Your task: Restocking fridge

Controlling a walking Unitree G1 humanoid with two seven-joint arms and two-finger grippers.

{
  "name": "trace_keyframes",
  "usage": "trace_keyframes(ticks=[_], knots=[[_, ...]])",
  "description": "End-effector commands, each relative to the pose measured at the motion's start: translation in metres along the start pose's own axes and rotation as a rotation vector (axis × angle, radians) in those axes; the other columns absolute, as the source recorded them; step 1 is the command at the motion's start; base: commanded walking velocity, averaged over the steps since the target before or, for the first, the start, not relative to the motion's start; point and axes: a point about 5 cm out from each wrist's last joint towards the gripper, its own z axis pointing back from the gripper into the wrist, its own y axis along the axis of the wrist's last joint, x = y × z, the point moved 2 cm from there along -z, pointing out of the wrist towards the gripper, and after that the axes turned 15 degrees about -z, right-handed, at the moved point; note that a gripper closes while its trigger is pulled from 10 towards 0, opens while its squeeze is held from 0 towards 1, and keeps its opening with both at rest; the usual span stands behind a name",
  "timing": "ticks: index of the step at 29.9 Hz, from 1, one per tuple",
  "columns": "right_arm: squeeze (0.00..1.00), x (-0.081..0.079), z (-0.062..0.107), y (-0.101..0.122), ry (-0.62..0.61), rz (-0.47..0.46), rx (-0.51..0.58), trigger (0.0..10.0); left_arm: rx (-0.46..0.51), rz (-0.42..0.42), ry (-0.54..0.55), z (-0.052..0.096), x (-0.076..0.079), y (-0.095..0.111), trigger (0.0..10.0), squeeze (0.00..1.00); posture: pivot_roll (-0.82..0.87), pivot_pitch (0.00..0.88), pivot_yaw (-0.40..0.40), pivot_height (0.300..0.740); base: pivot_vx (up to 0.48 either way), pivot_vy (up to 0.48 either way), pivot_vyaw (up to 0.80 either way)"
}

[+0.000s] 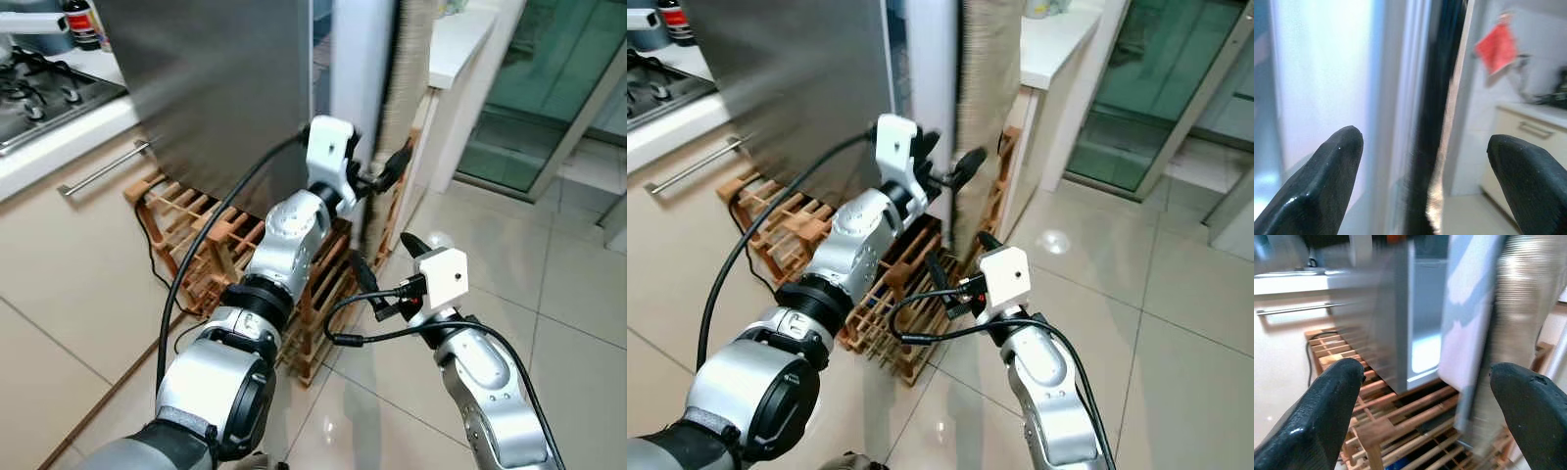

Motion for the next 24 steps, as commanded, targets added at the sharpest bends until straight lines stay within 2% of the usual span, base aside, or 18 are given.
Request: trace_keyframes(ticks=[1,4,7,8,9,11,12,13,14,15,16,17,19,20,21,22,23,24], knots=[[0.00,-0.002,0.001,0.000,0.001,-0.007,-0.001,10.0,0.029,0.145,-0.086,-0.013,0.060,-0.003,10.0,0.00,-0.19,0.000,0.052,0.740,0.000,0.000,0.00],[0.00,-0.001,0.001,0.000,-0.004,-0.004,0.002,10.0,-0.008,0.106,-0.005,-0.006,0.042,-0.010,10.0,0.00,-0.19,0.000,0.055,0.740,0.000,0.000,0.00],[0.00,0.004,0.001,0.001,-0.041,-0.018,0.003,10.0,-0.056,0.061,0.120,0.012,0.004,-0.020,10.0,0.00,-0.19,0.000,0.053,0.740,0.000,0.000,0.00],[0.00,0.005,0.001,0.000,-0.052,-0.022,0.000,10.0,-0.066,0.050,0.146,0.017,-0.003,-0.022,10.0,0.00,-0.19,0.000,0.052,0.740,0.000,0.000,0.00],[0.00,0.012,0.001,-0.001,-0.096,-0.027,-0.004,10.0,-0.082,0.020,0.217,0.028,-0.021,-0.025,10.0,0.00,-0.19,0.000,0.052,0.740,0.000,0.000,0.00],[0.00,0.021,0.001,-0.003,-0.153,-0.043,-0.009,10.0,-0.107,-0.026,0.306,0.044,-0.045,-0.029,10.0,0.00,-0.18,0.000,0.051,0.740,0.000,0.000,0.00],[0.00,0.024,0.002,-0.004,-0.170,-0.057,-0.010,10.0,-0.117,-0.069,0.346,0.057,-0.058,-0.030,10.0,0.00,-0.18,0.000,0.051,0.740,0.000,0.000,0.00],[0.00,0.027,0.002,-0.003,-0.177,-0.058,-0.008,10.0,-0.144,-0.113,0.396,0.075,-0.075,-0.033,10.0,0.00,-0.17,0.000,0.049,0.740,0.000,0.000,0.00],[0.00,0.031,0.002,-0.003,-0.184,-0.062,-0.007,10.0,-0.213,-0.176,0.493,0.113,-0.104,-0.041,10.0,0.00,-0.17,0.000,0.046,0.740,0.000,0.000,0.00],[0.00,0.031,0.002,-0.003,-0.184,-0.062,-0.007,10.0,-0.213,-0.176,0.493,0.113,-0.104,-0.041,10.0,0.00,-0.17,0.000,0.046,0.740,0.000,0.000,0.00],[0.00,0.031,0.002,-0.003,-0.183,-0.062,-0.007,10.0,-0.249,-0.221,0.528,0.135,-0.117,-0.044,10.0,0.00,-0.16,0.000,0.042,0.740,0.000,0.000,0.00],[0.00,0.032,0.002,-0.003,-0.182,-0.063,-0.008,10.0,-0.271,-0.252,0.545,0.148,-0.123,-0.045,10.0,0.00,-0.15,0.000,0.041,0.740,0.000,0.000,0.00],[0.00,0.030,0.001,-0.004,-0.172,-0.063,-0.012,10.0,-0.354,-0.282,0.617,0.185,-0.136,-0.053,10.0,0.00,-0.13,0.000,0.036,0.740,0.000,0.000,0.00],[0.00,0.030,0.000,-0.005,-0.169,-0.063,-0.014,10.0,-0.378,-0.283,0.642,0.195,-0.139,-0.055,10.0,0.00,-0.13,0.000,0.035,0.740,0.000,0.000,0.00],[0.00,0.027,-0.002,-0.005,-0.157,-0.066,-0.013,10.0,-0.405,-0.276,0.696,0.216,-0.142,-0.058,10.0,0.00,-0.12,0.000,0.034,0.740,0.000,0.000,0.00],[0.00,0.026,-0.003,-0.005,-0.150,-0.068,-0.012,10.0,-0.418,-0.273,0.731,0.229,-0.143,-0.058,10.0,0.00,-0.12,0.000,0.033,0.740,0.000,0.000,0.00],[0.00,0.023,-0.007,-0.005,-0.140,-0.077,-0.012,10.0,-0.426,-0.279,0.738,0.247,-0.135,-0.059,10.0,0.00,-0.12,0.000,0.033,0.740,0.000,0.000,0.77],[0.00,0.023,-0.007,-0.005,-0.140,-0.077,-0.012,10.0,-0.426,-0.279,0.738,0.247,-0.135,-0.059,10.0,0.00,-0.12,0.000,0.033,0.740,0.000,0.000,0.77]])
